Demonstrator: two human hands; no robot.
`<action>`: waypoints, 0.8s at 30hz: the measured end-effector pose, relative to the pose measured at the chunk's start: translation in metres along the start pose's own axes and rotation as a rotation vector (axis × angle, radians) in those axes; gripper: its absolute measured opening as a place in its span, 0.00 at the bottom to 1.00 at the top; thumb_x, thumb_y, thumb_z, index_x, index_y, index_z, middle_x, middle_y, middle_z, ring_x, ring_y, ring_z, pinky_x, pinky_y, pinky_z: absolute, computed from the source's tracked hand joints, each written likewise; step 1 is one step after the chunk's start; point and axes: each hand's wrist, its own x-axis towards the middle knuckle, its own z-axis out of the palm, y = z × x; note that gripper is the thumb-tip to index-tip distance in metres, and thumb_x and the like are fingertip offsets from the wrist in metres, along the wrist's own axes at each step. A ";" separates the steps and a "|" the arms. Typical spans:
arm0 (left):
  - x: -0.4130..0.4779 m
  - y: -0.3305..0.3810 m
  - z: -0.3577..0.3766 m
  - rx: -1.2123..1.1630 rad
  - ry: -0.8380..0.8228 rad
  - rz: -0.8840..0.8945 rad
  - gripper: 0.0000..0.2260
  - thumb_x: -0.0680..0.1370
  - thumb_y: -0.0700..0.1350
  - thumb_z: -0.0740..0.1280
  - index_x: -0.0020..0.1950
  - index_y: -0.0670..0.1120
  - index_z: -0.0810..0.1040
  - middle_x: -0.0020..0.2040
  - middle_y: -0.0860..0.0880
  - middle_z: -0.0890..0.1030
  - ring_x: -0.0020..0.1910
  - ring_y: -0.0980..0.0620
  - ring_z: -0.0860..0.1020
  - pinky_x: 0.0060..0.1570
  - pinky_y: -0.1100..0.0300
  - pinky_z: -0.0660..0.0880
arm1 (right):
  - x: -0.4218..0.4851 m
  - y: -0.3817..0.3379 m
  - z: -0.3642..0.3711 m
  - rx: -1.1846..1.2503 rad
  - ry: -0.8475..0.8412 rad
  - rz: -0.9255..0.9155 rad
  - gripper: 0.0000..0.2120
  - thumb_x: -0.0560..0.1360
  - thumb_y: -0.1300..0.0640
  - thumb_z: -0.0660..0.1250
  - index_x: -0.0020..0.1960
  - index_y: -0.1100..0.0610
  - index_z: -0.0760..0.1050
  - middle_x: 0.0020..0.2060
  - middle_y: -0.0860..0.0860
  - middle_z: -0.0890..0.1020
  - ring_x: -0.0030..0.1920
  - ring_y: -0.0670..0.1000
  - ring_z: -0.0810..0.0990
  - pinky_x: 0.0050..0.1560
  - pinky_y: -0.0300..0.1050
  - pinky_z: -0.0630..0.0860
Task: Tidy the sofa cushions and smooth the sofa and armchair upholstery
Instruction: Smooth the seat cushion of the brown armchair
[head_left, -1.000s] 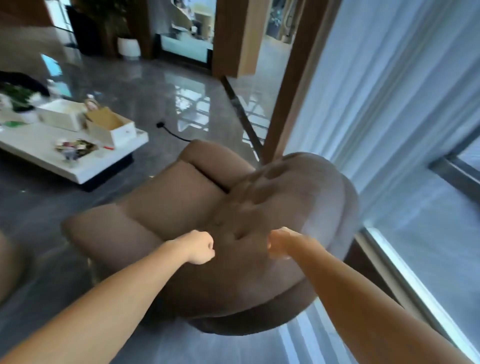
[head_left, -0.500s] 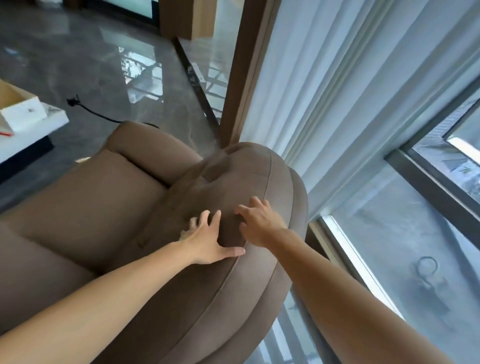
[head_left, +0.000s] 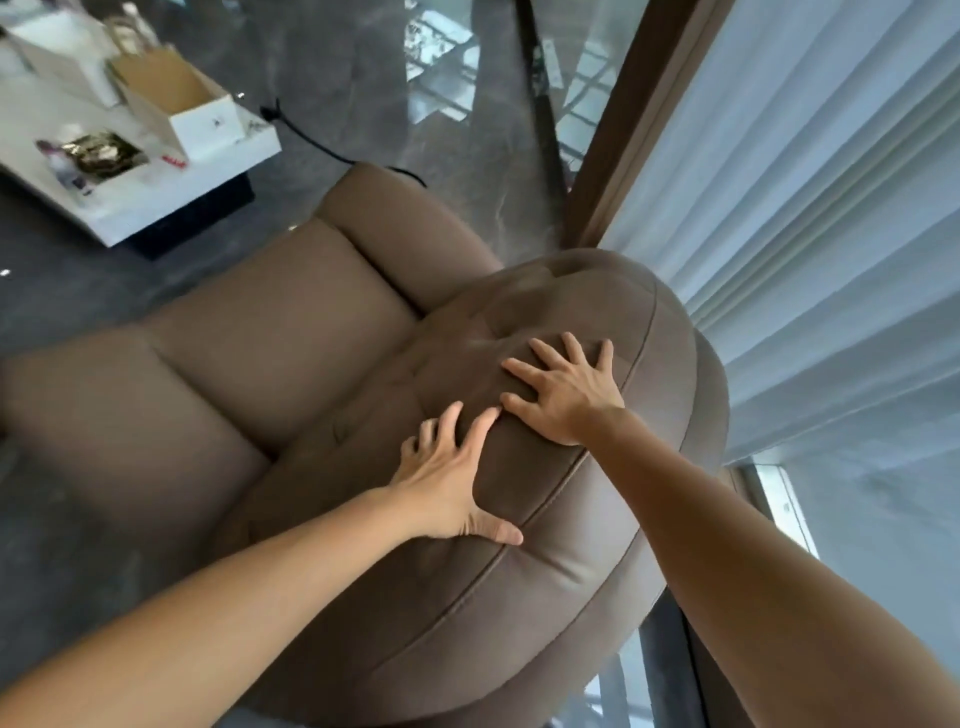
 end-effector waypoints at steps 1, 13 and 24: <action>-0.002 -0.006 -0.001 -0.019 -0.002 0.004 0.64 0.47 0.81 0.64 0.74 0.62 0.37 0.78 0.41 0.48 0.74 0.36 0.51 0.69 0.37 0.57 | 0.004 -0.001 0.001 -0.014 0.013 0.005 0.35 0.70 0.26 0.38 0.75 0.34 0.54 0.79 0.47 0.56 0.78 0.61 0.48 0.69 0.76 0.42; -0.049 -0.109 -0.014 0.016 -0.042 -0.093 0.58 0.50 0.80 0.65 0.75 0.57 0.53 0.74 0.55 0.60 0.69 0.45 0.59 0.63 0.43 0.62 | -0.022 -0.064 0.003 -0.049 0.018 0.065 0.39 0.67 0.24 0.38 0.74 0.36 0.56 0.75 0.49 0.61 0.74 0.63 0.54 0.68 0.74 0.49; -0.052 -0.125 -0.014 0.009 -0.129 -0.015 0.56 0.50 0.78 0.68 0.74 0.57 0.56 0.74 0.56 0.62 0.71 0.47 0.58 0.65 0.41 0.61 | -0.058 -0.083 0.032 0.073 -0.042 0.257 0.41 0.67 0.23 0.36 0.75 0.37 0.54 0.77 0.50 0.58 0.75 0.62 0.52 0.70 0.70 0.50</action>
